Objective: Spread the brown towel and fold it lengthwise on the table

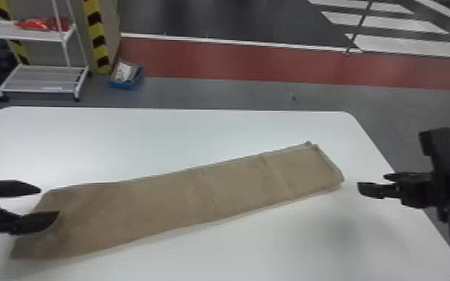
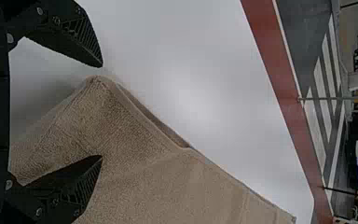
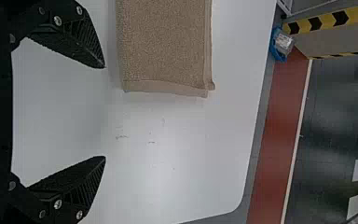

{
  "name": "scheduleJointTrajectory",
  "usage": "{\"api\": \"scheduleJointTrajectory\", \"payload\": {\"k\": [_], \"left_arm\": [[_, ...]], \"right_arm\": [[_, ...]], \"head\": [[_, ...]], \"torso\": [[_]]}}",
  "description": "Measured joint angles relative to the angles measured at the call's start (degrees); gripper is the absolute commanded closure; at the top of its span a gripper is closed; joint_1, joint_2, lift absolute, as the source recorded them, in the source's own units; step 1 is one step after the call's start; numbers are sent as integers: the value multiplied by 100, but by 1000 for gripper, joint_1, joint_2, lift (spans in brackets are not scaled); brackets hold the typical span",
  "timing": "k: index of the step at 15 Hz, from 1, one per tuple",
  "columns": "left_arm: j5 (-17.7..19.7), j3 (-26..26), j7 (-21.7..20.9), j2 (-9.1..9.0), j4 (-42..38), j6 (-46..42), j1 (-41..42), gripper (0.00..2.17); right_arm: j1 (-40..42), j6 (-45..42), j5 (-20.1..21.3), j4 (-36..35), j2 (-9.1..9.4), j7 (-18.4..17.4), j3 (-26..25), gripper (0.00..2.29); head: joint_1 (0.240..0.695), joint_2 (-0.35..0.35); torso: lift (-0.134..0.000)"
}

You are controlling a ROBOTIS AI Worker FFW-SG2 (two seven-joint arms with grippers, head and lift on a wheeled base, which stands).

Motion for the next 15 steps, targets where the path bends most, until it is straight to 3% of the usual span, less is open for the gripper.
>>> {"api": "scheduleJointTrajectory", "payload": {"k": [1,3,4,5,7,12,13,15], "left_arm": [[-2,-18,-79,2,50,105,-56,502],[-2,-31,-306,7,125,231,-148,1416],[-1,-32,-377,11,139,243,-167,1774],[1,-33,-422,15,149,249,-176,2000],[0,-31,-470,30,148,241,-173,2138],[101,413,-439,65,-596,-70,232,2145],[136,501,-370,70,-771,-96,325,2145],[157,613,171,73,-1106,-402,584,2145]], "right_arm": [[5,0,0,-6,2,0,1,215],[27,0,0,-26,8,0,3,215],[37,0,-2,-34,8,0,-3,215],[48,0,-6,-40,9,0,-13,215],[66,0,-9,-46,9,0,-26,215],[121,-9,-61,-49,-16,0,-127,215],[129,-12,-67,-49,-22,-4,-145,215],[135,-10,-77,-49,-26,-9,-162,215]], "head": [[695,-174],[695,-176],[695,-178],[695,-180],[695,-181],[695,-181],[695,-182],[695,-178]], "torso": [[-124],[-124],[-124],[-124],[-124],[-124],[-124],[-124]]}}
